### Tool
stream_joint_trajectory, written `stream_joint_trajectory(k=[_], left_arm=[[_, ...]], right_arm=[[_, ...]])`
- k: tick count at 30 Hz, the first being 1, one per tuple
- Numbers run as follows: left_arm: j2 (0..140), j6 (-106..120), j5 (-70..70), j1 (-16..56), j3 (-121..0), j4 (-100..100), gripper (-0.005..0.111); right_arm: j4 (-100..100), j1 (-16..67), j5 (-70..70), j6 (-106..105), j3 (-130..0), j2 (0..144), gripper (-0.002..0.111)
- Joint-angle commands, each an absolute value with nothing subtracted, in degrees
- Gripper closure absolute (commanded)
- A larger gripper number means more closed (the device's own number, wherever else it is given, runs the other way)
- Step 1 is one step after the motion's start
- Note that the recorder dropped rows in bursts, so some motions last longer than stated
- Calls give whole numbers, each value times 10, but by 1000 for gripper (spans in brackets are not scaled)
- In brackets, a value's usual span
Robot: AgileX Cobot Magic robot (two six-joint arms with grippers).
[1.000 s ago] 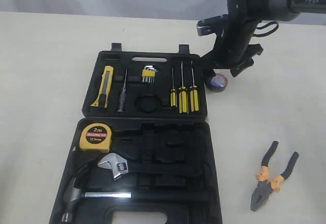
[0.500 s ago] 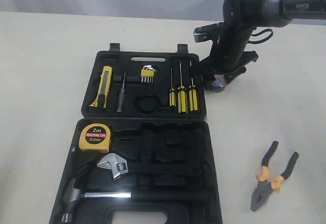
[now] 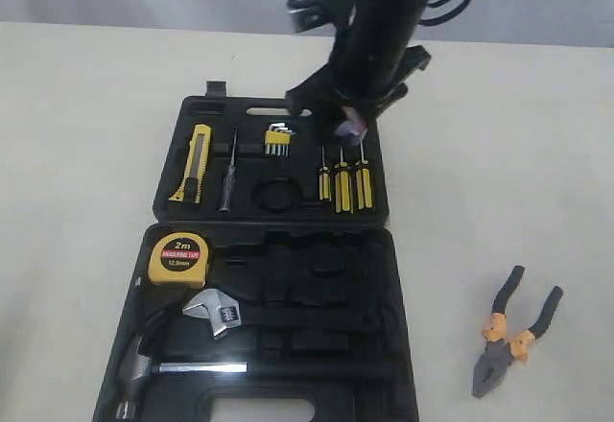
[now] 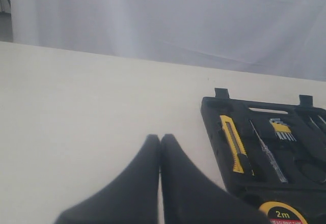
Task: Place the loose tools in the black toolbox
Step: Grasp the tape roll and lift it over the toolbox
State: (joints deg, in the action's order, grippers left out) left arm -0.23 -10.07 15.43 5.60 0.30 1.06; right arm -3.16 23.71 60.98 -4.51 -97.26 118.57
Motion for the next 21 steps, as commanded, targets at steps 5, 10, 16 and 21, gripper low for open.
stream_joint_trajectory(k=[5, 10, 16, 21], left_arm=[[0, -100, 155, 59, 0, 13, 107], [0, -100, 155, 59, 0, 8, 107], [0, -100, 155, 59, 0, 8, 107], [0, -100, 155, 59, 0, 8, 107]], right_arm=[[-34, 317, 568, -69, -973, 1230, 109], [-37, 328, 541, -69, -973, 1259, 109], [-38, 328, 521, -71, -973, 1268, 109], [-35, 328, 526, -80, -973, 1283, 83]])
